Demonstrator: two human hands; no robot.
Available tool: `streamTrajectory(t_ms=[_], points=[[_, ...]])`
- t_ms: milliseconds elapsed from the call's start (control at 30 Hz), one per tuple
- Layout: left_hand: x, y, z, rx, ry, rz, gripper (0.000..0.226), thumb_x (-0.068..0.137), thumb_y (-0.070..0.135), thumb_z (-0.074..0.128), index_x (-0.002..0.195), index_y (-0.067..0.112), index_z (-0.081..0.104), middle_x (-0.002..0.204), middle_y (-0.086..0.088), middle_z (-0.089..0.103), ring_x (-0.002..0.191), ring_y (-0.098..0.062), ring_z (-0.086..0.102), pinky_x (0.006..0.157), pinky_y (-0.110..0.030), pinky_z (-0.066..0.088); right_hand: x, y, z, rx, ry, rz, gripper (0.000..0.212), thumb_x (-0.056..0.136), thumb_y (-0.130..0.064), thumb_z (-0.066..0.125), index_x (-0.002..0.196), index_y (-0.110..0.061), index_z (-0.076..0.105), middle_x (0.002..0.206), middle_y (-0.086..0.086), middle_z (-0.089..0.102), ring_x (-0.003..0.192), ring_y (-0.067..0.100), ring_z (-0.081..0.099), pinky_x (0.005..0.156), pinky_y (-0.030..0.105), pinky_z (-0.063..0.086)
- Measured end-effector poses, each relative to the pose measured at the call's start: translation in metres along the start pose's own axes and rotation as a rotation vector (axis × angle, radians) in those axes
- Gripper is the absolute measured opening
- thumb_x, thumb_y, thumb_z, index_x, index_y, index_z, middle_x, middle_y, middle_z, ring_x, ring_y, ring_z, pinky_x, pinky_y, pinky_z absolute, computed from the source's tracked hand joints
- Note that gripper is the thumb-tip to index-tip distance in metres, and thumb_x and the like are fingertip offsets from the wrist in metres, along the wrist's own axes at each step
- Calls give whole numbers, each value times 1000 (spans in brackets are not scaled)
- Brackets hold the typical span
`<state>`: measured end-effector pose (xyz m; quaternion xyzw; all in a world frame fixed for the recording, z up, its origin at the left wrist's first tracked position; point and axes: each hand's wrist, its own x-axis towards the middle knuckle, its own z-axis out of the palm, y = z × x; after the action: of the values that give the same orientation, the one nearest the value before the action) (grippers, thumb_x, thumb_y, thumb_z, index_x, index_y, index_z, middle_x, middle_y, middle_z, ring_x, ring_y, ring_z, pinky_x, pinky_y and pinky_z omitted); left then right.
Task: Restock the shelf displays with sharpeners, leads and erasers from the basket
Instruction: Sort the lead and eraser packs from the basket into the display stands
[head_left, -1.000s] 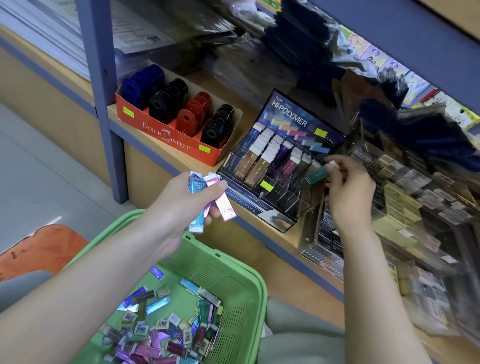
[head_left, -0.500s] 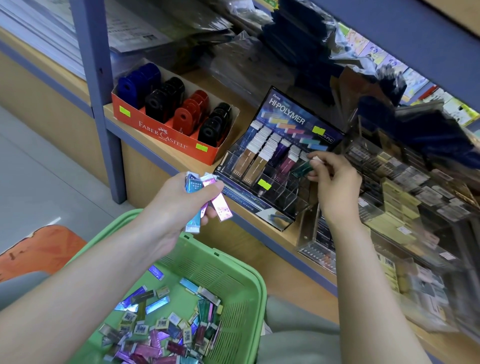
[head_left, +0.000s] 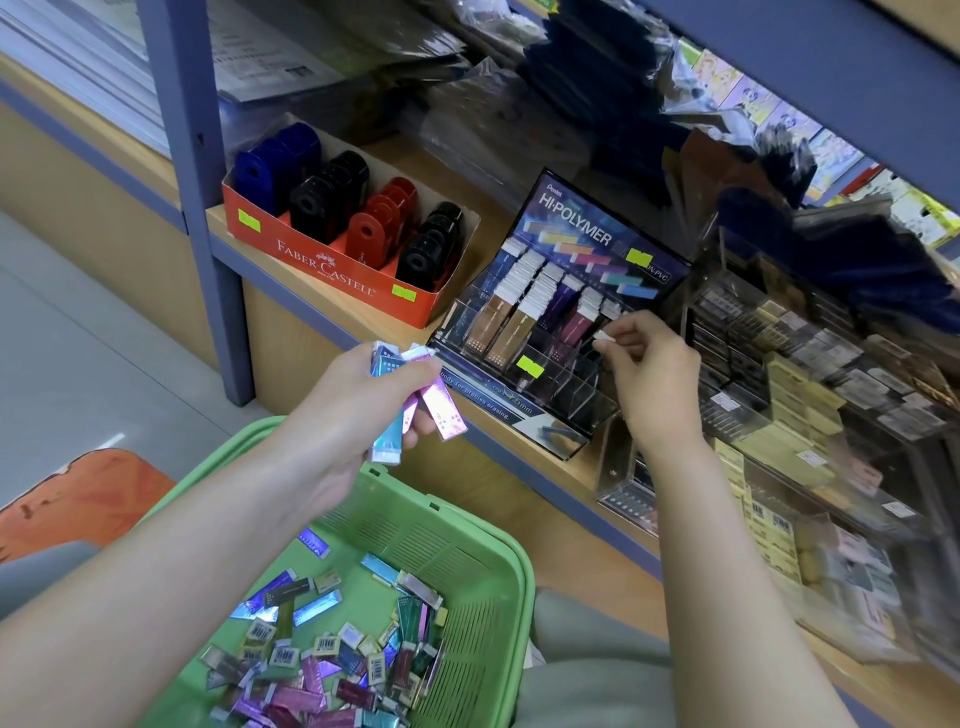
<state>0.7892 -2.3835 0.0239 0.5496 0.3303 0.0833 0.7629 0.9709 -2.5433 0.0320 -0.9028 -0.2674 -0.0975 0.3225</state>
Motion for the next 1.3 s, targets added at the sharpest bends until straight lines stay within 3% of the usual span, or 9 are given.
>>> streamTrajectory(t_ms=[233, 367, 467, 567, 767, 933, 1033, 1133, 1300], points=[[-1, 0, 0, 19, 14, -12, 13, 94, 23, 57, 98, 11, 58, 53, -3, 61, 45, -11, 51, 45, -20, 44, -4, -4, -3, -48, 64, -16, 25, 96, -12, 52, 121, -10, 58, 116, 7, 56, 90, 9, 52, 71, 7, 38], [-1, 0, 0, 0, 28, 24, 15, 92, 27, 60, 99, 14, 58, 52, 0, 60, 44, -8, 51, 43, -18, 43, -15, -32, -8, 99, 156, -45, 17, 98, -16, 49, 112, -12, 59, 101, 2, 62, 77, 3, 53, 67, 3, 39], [1, 0, 1, -24, 48, 50, 15, 90, 28, 62, 98, 16, 59, 51, 3, 60, 45, -7, 52, 44, -17, 44, -30, -55, -5, 212, -33, -39, 17, 98, -26, 48, 94, -19, 63, 79, -6, 64, 66, 5, 58, 64, 22, 50], [2, 0, 1, -66, 66, 81, 12, 89, 27, 64, 96, 18, 60, 50, 7, 60, 46, -5, 53, 45, -18, 44, -44, -76, -2, 283, -296, 31, 18, 93, -35, 55, 84, -25, 67, 77, -3, 68, 69, 14, 62, 70, 37, 56], [5, -2, 0, -88, 94, 120, 12, 87, 27, 65, 95, 18, 61, 53, 8, 61, 52, -8, 54, 53, -22, 45, -53, -87, 5, 449, -640, 114, 8, 86, -17, 69, 94, -13, 69, 76, 0, 71, 67, 12, 69, 70, 27, 58], [4, -1, -1, -45, 50, 102, 17, 86, 23, 66, 98, 14, 60, 69, 1, 65, 48, -3, 56, 47, -18, 46, -52, -89, 7, 495, -688, 121, 9, 86, -16, 68, 94, -12, 68, 80, 5, 69, 73, 13, 65, 76, 30, 57], [1, -2, 1, 15, -10, 84, 15, 86, 23, 67, 96, 14, 61, 61, 3, 64, 46, -2, 55, 43, -15, 44, -52, -85, 8, 397, -706, 56, 3, 88, -20, 66, 90, -18, 68, 78, 0, 67, 71, 11, 62, 72, 26, 51], [-2, -1, 3, 36, -54, 46, 16, 86, 27, 65, 92, 14, 61, 61, 6, 62, 43, -2, 53, 41, -15, 41, -44, -80, 1, 418, -595, 54, 4, 92, -15, 59, 92, -18, 63, 77, -4, 66, 67, 3, 62, 69, 17, 51], [-3, 0, 3, 49, -58, -22, 15, 89, 27, 63, 92, 13, 61, 61, 4, 61, 43, -5, 52, 41, -16, 41, -16, -54, -10, 494, 19, 115, 14, 96, -8, 51, 108, -9, 43, 93, 1, 65, 73, 3, 67, 70, 17, 54]])
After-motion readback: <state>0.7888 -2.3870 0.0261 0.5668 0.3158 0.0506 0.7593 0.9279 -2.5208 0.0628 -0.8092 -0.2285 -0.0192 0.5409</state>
